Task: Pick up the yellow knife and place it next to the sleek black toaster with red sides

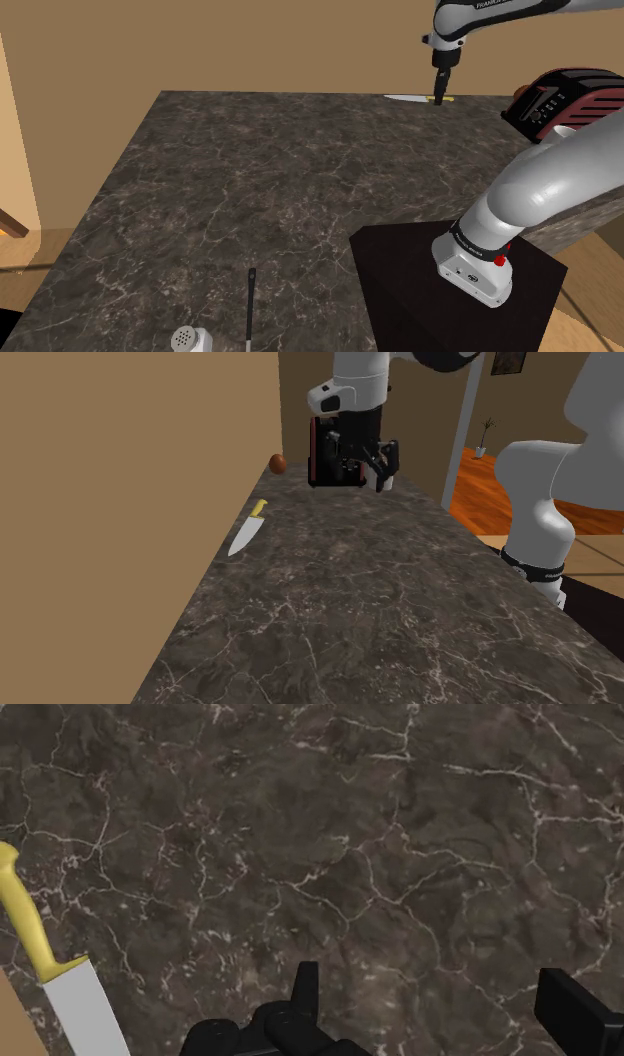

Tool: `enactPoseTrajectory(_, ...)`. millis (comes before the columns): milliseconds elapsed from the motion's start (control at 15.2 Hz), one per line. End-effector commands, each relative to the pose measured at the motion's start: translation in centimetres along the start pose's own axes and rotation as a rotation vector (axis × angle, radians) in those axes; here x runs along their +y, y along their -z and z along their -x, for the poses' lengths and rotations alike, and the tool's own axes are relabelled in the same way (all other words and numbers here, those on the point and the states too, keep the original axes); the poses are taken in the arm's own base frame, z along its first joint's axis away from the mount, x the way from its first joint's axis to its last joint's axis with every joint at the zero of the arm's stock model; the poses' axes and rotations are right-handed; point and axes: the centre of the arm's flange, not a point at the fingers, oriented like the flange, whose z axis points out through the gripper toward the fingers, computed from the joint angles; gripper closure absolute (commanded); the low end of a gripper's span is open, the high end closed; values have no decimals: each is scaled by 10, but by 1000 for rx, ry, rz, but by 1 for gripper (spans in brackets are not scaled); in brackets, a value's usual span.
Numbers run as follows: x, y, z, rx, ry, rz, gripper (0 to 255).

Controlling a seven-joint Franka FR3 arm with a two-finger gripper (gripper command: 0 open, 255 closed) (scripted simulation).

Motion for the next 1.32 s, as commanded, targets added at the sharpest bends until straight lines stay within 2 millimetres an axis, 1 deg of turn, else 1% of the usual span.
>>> enactPoseTrajectory(0,23,-12,-6,-18,46,26,0)
enactPoseTrajectory(594,112,-56,-43,-97,240,133,0)
enactPoseTrajectory(924,160,-78,-70,-140,348,193,0)
enactPoseTrajectory(1254,206,-98,-101,-184,456,253,0)
